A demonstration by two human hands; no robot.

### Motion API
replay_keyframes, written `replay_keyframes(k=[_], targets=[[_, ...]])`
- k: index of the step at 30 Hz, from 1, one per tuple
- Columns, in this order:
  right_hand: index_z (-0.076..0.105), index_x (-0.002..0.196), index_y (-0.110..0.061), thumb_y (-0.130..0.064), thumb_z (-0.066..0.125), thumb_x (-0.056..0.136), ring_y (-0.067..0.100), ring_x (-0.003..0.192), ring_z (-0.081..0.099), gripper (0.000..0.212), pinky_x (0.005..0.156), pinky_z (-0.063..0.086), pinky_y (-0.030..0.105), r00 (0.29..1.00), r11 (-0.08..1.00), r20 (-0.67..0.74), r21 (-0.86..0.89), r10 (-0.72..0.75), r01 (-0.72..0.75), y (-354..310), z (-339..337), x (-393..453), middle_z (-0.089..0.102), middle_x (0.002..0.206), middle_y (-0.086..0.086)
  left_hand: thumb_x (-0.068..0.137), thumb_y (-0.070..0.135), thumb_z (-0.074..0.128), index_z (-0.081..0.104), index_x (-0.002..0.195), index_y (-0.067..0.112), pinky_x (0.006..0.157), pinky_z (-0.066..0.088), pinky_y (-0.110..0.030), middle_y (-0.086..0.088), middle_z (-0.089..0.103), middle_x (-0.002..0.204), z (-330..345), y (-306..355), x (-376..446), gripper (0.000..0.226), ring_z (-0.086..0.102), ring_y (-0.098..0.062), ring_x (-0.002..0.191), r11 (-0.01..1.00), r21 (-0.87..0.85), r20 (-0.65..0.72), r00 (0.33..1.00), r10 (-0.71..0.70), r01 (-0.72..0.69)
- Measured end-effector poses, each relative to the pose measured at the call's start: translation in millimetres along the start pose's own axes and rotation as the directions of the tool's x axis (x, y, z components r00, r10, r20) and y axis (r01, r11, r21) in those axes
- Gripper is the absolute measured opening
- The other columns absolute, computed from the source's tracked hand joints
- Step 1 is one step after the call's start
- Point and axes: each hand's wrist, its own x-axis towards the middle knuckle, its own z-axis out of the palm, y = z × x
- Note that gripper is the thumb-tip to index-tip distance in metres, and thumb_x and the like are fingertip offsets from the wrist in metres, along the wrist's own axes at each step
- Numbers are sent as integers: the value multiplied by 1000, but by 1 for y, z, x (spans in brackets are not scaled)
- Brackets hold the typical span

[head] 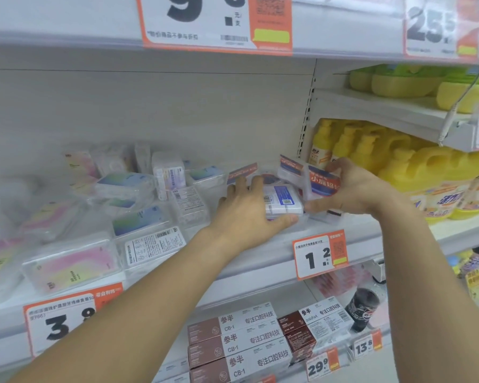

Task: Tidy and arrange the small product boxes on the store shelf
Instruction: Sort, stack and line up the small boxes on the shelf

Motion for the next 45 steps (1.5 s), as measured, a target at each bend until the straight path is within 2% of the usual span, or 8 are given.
replay_keyframes(k=[10,15,21,25,30,34,40,45], targets=[[55,136,-14,-43,90,60,30,116,53,89,95,50,41,999,989,15,-138,46,-44,-16,-26,-23,53,138,9,80,52,68,36,136,11,84,45,-26,-4,60,127,-14,14,-6,76,56,-23,118,961,-243,117,988,-103,129],[48,143,-16,-43,91,61,30,104,57,96,81,58,43,991,981,70,-167,111,-98,-36,-20,-26,51,140,8,87,46,59,46,135,16,90,44,-29,-6,59,129,-47,-5,-27,57,53,-25,120,1000,-12,26,1000,14,-13],[66,116,-18,-40,78,78,21,103,64,46,86,51,32,899,950,-325,7,-293,312,-99,8,-28,67,117,5,86,50,52,62,115,18,93,46,-40,-6,65,115,-92,-65,-57,45,56,-27,111,958,284,-43,998,53,-38],[68,110,-25,-45,80,75,13,96,66,42,75,52,22,871,864,32,151,-490,481,-156,66,-34,67,110,-3,74,67,42,64,114,25,101,40,-42,-3,62,119,-128,-109,-92,62,48,-25,120,929,371,-42,999,12,4],[46,138,-31,-48,74,80,18,94,57,66,86,41,24,861,862,52,84,-505,500,-184,123,-13,39,135,6,63,74,30,63,118,28,107,30,-40,-5,52,132,-169,-173,-118,79,36,-28,130,933,246,-261,945,-198,264],[33,148,-39,-60,71,77,26,133,44,83,109,37,36,893,885,61,184,-445,428,-187,152,9,24,154,4,77,67,53,41,138,34,110,26,-45,-7,26,150,-174,-223,-130,71,12,-28,141,817,217,-310,831,-462,535],[51,129,-30,-27,74,81,15,79,59,53,68,41,16,857,849,10,138,-515,509,-214,175,12,35,134,6,82,36,68,45,133,28,88,39,-33,-7,37,135,-181,-258,-135,56,30,-27,129,871,127,-348,844,-409,475],[57,111,-27,-23,79,75,4,78,50,43,61,36,10,788,785,35,129,-615,606,-230,180,12,46,117,4,80,41,73,50,118,36,69,39,-19,3,47,117,-201,-282,-146,45,53,-13,94,831,-180,-295,777,-556,526]])
